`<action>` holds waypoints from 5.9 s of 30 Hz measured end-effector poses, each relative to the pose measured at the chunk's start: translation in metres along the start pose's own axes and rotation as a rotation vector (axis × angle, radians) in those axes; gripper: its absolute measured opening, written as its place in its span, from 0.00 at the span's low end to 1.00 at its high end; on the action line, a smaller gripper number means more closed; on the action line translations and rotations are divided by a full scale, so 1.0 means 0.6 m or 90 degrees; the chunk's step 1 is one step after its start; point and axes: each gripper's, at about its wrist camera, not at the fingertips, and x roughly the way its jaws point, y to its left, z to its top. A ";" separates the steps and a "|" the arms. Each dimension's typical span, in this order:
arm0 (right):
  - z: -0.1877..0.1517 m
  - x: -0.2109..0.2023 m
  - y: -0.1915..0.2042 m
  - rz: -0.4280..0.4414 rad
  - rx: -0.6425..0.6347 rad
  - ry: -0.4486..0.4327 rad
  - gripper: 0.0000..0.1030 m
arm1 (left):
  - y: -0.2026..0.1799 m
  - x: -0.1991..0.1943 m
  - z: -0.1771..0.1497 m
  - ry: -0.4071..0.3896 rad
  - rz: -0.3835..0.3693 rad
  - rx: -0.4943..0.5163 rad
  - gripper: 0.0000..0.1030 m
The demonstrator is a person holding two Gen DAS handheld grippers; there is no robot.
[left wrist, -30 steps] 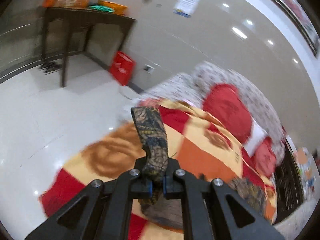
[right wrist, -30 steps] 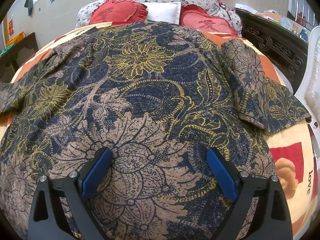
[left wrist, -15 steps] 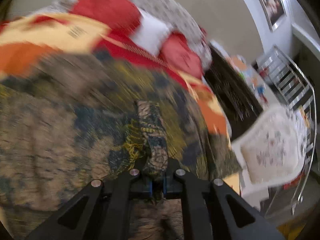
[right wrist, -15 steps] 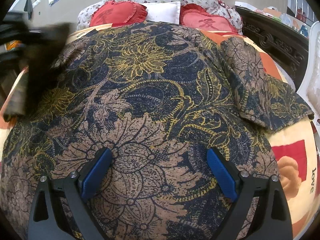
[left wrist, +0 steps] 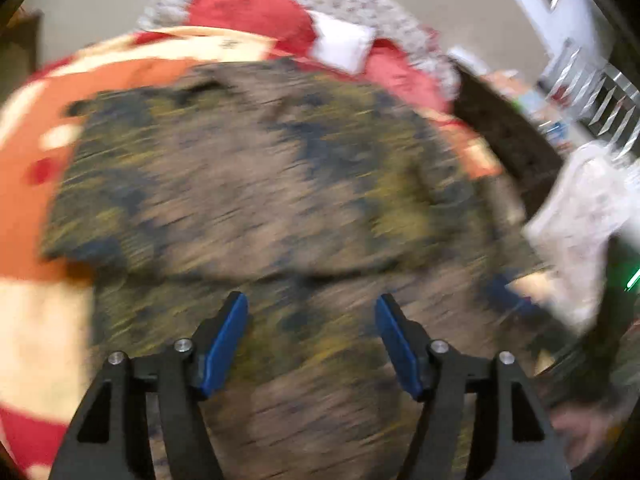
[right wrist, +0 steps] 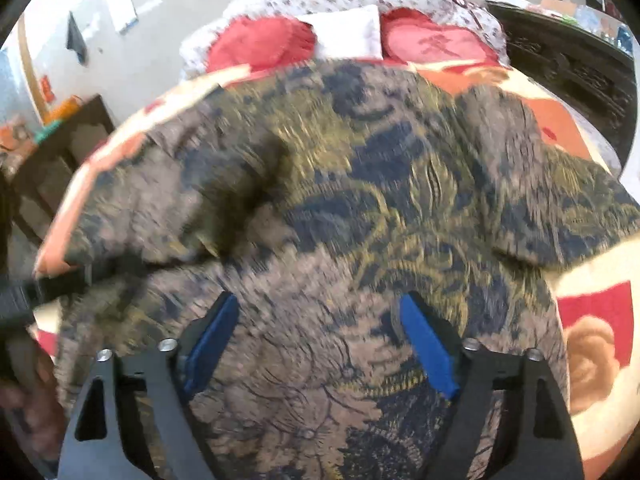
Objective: Fold small clothes
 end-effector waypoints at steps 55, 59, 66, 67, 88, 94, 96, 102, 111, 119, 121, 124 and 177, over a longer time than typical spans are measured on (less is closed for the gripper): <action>0.153 -0.031 -0.218 0.050 0.049 -0.036 0.19 | 0.032 -0.020 0.134 -0.138 0.121 -0.011 0.93; 0.154 0.008 -0.183 0.060 0.053 -0.039 0.19 | 0.047 0.063 0.201 -0.089 0.179 -0.026 0.04; 0.147 0.127 -0.179 -0.051 0.053 -0.021 0.17 | 0.059 0.152 0.198 -0.039 0.249 -0.024 0.06; 0.142 0.133 -0.192 -0.055 0.066 -0.027 0.15 | 0.057 0.155 0.196 -0.036 0.252 -0.009 0.06; 0.048 0.070 -0.106 -0.081 -0.050 -0.001 0.25 | 0.032 0.086 0.070 -0.043 0.174 0.036 0.48; 0.042 0.046 -0.101 -0.096 -0.063 0.023 0.31 | -0.006 0.027 0.040 -0.060 0.213 0.030 0.61; 0.048 0.011 -0.108 -0.084 -0.060 0.029 0.31 | -0.026 0.011 0.035 -0.083 0.191 0.029 0.70; 0.064 -0.114 -0.268 -0.117 0.042 -0.055 0.51 | -0.031 0.019 -0.028 -0.063 0.210 0.031 0.89; -0.102 -0.143 -0.690 0.154 0.790 -0.189 0.54 | -0.019 0.024 -0.028 -0.056 0.229 -0.018 0.90; -0.071 -0.093 -0.720 0.161 0.743 -0.200 0.19 | -0.014 0.028 -0.021 -0.054 0.232 -0.022 0.91; -0.031 -0.098 -0.708 0.130 0.666 -0.174 0.06 | -0.014 0.027 -0.022 -0.054 0.231 -0.022 0.91; 0.049 -0.153 -0.698 0.028 0.533 -0.169 0.06 | -0.014 0.028 -0.022 -0.054 0.230 -0.023 0.91; 0.000 -0.009 0.007 0.148 -0.130 -0.048 0.17 | -0.154 0.186 0.164 0.226 -0.242 -0.168 0.74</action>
